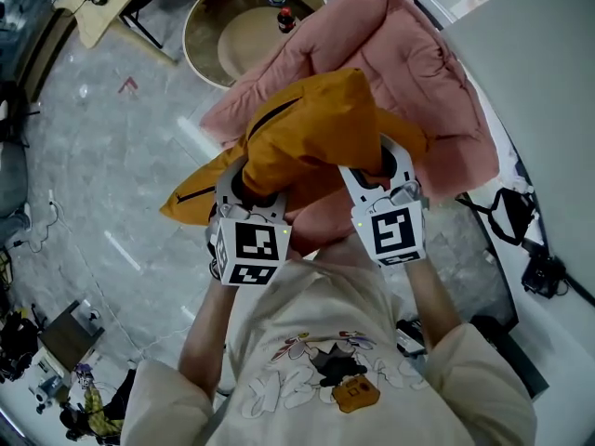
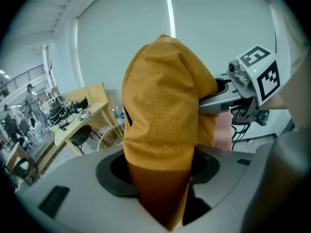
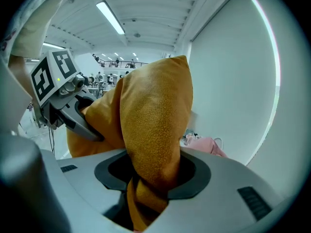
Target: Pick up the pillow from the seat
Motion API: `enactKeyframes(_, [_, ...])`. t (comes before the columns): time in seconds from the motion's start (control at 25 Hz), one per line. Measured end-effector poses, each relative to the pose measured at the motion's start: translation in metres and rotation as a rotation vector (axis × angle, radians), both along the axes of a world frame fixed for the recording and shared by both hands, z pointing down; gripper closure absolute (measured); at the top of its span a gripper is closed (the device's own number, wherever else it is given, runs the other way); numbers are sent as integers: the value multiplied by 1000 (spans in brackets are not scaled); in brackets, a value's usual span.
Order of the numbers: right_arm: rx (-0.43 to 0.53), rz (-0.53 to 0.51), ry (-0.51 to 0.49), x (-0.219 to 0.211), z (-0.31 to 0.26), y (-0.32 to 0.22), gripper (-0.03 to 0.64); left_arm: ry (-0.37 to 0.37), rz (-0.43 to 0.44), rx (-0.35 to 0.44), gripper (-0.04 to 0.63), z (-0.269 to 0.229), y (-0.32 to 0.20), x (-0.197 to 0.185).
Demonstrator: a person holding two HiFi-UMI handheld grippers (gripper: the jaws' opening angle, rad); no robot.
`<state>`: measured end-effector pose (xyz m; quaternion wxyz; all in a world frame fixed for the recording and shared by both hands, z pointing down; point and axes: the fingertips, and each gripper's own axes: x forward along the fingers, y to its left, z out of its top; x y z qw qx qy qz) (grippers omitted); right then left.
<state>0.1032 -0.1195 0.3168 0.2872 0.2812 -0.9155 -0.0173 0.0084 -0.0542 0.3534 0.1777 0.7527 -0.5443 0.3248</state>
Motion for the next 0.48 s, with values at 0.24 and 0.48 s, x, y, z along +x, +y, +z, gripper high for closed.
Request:
enactKeyframes(0.24, [61, -7, -29, 6, -38, 16, 414, -23, -29, 49, 348, -39, 17, 6])
enactKeyframes(0.48, [76, -6, -84, 23, -64, 34, 414, -83, -20, 99, 344, -69, 33, 20])
